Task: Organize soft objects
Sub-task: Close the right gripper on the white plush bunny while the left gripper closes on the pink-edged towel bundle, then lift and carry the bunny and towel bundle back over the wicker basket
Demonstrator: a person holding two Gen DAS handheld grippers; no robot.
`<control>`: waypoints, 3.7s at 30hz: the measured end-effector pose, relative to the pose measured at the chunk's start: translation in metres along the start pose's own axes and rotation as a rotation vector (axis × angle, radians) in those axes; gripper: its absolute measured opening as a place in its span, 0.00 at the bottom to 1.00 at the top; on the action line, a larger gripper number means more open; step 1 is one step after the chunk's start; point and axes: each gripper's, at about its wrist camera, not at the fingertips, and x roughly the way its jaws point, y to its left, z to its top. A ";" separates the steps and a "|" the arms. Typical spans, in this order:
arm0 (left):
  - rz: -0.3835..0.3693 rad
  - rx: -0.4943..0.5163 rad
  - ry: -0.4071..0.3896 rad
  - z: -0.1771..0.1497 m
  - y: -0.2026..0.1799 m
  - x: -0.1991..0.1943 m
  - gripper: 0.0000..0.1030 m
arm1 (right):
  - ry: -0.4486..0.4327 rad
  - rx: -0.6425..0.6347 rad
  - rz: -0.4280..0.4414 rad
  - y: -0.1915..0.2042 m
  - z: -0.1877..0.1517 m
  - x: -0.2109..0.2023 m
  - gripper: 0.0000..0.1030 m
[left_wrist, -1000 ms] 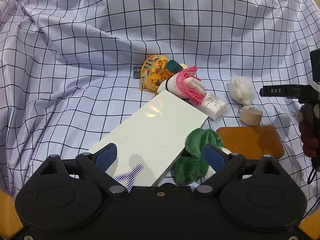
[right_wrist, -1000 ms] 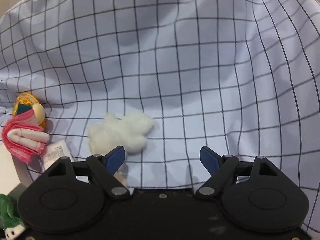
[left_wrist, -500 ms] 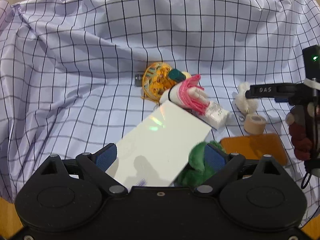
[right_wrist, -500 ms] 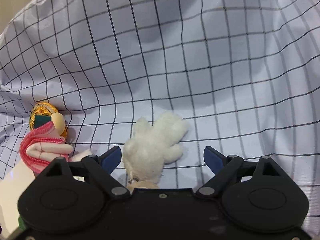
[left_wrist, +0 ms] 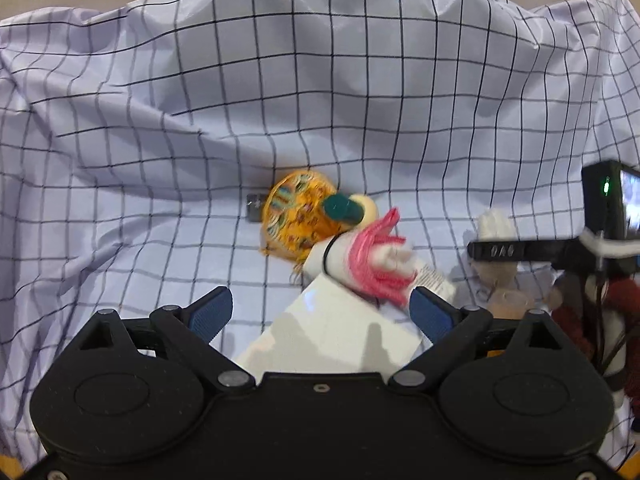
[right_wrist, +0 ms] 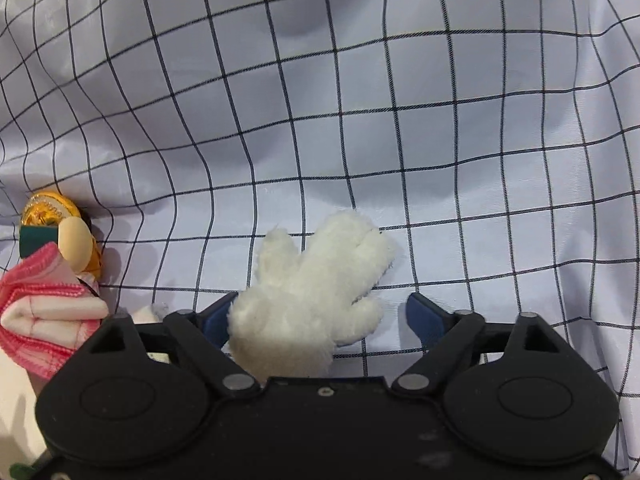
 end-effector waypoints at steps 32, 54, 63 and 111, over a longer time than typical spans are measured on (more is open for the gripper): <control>-0.127 -0.022 0.196 0.036 -0.005 0.107 0.93 | -0.028 0.039 0.046 -0.035 -0.007 -0.015 0.62; -0.170 -0.080 0.127 0.041 -0.003 0.077 0.83 | -0.083 0.036 -0.002 -0.035 -0.009 -0.037 0.62; -0.205 -0.047 0.074 0.057 -0.043 0.057 0.83 | -0.107 0.045 -0.077 -0.048 -0.027 -0.070 0.62; -0.583 0.142 0.274 -0.069 -0.194 -0.076 0.83 | -0.084 0.106 -0.086 -0.074 -0.247 -0.312 0.62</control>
